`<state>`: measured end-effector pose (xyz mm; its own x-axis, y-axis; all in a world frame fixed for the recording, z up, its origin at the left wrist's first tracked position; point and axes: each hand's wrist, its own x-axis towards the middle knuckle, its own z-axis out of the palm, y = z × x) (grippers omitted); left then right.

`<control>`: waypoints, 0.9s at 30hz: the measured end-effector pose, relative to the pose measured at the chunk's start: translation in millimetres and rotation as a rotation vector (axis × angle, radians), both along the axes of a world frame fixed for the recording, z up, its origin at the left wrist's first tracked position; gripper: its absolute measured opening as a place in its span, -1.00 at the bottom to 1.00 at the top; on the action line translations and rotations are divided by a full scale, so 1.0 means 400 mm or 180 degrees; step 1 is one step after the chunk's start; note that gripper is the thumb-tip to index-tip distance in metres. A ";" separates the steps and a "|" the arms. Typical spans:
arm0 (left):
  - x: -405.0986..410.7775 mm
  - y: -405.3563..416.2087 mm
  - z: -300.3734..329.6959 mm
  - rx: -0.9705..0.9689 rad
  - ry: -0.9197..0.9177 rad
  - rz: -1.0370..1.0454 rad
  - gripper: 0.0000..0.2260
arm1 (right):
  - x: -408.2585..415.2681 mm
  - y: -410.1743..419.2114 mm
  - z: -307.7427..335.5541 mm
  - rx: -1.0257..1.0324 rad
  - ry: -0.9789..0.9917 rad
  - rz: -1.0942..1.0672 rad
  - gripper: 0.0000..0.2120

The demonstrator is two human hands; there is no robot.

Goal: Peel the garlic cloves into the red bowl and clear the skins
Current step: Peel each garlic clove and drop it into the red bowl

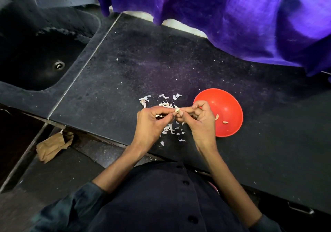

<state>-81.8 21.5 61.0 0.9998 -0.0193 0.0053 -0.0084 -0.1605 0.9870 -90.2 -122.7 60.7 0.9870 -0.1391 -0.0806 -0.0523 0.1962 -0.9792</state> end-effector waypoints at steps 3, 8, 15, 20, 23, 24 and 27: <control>-0.001 -0.002 -0.004 -0.0064 0.0022 0.0015 -0.77 | 0.003 0.001 -0.005 -0.0045 -0.0076 -0.0009 -0.66; -0.001 -0.004 0.000 -0.0563 0.0280 -0.0064 -0.84 | 0.005 0.003 -0.008 -0.0226 0.0010 -0.0127 -0.69; -0.001 0.002 0.005 -0.1607 0.1045 -0.0360 -0.87 | 0.000 -0.011 0.001 -0.0254 0.0196 0.0145 -0.81; -0.002 0.000 -0.006 -0.1401 0.1145 -0.0544 -0.84 | 0.010 -0.015 0.004 -0.0483 0.0237 0.0473 -0.77; -0.003 0.004 -0.007 -0.1386 0.1152 -0.0612 -0.84 | 0.012 -0.021 0.008 -0.0490 0.0221 0.0602 -0.83; -0.003 0.005 -0.008 -0.1381 0.1155 -0.0624 -0.84 | 0.012 -0.021 0.009 -0.0455 0.0213 0.0622 -0.84; -0.004 0.004 -0.005 -0.1460 0.1183 -0.0579 -0.83 | 0.011 -0.019 0.005 -0.0337 0.0200 0.0625 -0.88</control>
<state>-83.3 23.1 59.1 0.9173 -0.2681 -0.2946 0.3620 0.2526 0.8973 -86.0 -130.2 62.8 0.9895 0.0441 -0.1380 -0.1409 0.0726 -0.9874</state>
